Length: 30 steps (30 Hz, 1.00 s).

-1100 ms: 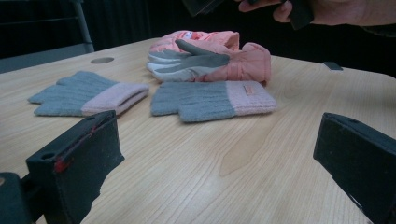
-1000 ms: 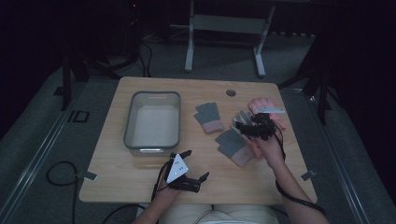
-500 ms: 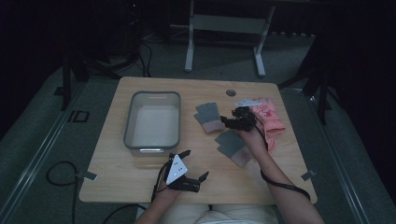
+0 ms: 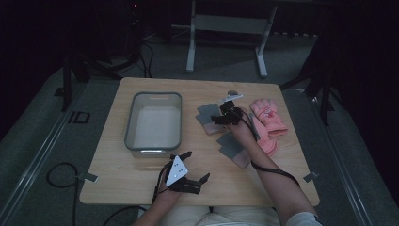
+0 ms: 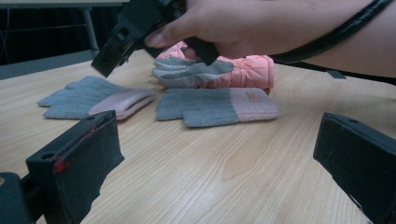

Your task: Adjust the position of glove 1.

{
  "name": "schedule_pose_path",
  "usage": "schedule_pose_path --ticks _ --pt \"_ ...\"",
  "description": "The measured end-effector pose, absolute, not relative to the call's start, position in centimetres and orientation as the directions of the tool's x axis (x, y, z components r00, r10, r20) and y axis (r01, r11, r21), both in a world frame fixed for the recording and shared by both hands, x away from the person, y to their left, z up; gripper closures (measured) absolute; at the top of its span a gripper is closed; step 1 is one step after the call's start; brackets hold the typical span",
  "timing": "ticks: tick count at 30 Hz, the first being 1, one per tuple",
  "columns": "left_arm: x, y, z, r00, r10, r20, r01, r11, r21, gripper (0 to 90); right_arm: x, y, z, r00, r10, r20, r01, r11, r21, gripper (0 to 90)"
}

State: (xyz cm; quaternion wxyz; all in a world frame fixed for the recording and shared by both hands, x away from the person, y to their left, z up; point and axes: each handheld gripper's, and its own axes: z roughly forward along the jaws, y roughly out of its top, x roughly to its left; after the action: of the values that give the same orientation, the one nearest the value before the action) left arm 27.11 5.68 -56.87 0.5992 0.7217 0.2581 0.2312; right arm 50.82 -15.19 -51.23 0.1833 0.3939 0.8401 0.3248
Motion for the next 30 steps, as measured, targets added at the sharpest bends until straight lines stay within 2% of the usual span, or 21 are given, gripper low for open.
schedule_pose_path --ticks 5,11,18,21,25,30 --pt "27.0 5.7 -56.9 0.755 0.655 0.030 0.088 -0.148 0.985 0.2 52.0 -14.3 -52.2 -0.636 0.771 -0.034 0.547 0.482 0.684 42.5" --pt "26.9 5.6 -56.9 0.747 0.664 0.043 0.081 -0.155 0.985 0.2 53.0 -13.6 -53.2 -0.641 0.764 -0.072 0.542 0.518 0.662 47.8" --pt "27.0 5.7 -56.9 0.741 0.670 0.034 0.088 -0.148 0.985 0.2 53.5 -13.6 -54.5 -0.638 0.769 -0.042 0.580 0.515 0.631 50.7" --pt "26.8 5.6 -56.9 0.738 0.674 0.049 0.077 -0.156 0.985 0.2 53.5 -13.4 -54.4 -0.630 0.775 -0.047 0.585 0.513 0.628 55.2" --pt "26.8 5.5 -56.9 0.734 0.676 0.057 0.073 -0.163 0.984 0.2 53.2 -12.9 -54.3 -0.617 0.786 -0.043 0.599 0.505 0.621 70.5" --pt "26.8 5.6 -56.9 0.734 0.677 0.054 0.078 -0.163 0.984 0.2 53.1 -12.8 -54.1 -0.591 0.807 0.018 0.645 0.459 0.611 75.9"
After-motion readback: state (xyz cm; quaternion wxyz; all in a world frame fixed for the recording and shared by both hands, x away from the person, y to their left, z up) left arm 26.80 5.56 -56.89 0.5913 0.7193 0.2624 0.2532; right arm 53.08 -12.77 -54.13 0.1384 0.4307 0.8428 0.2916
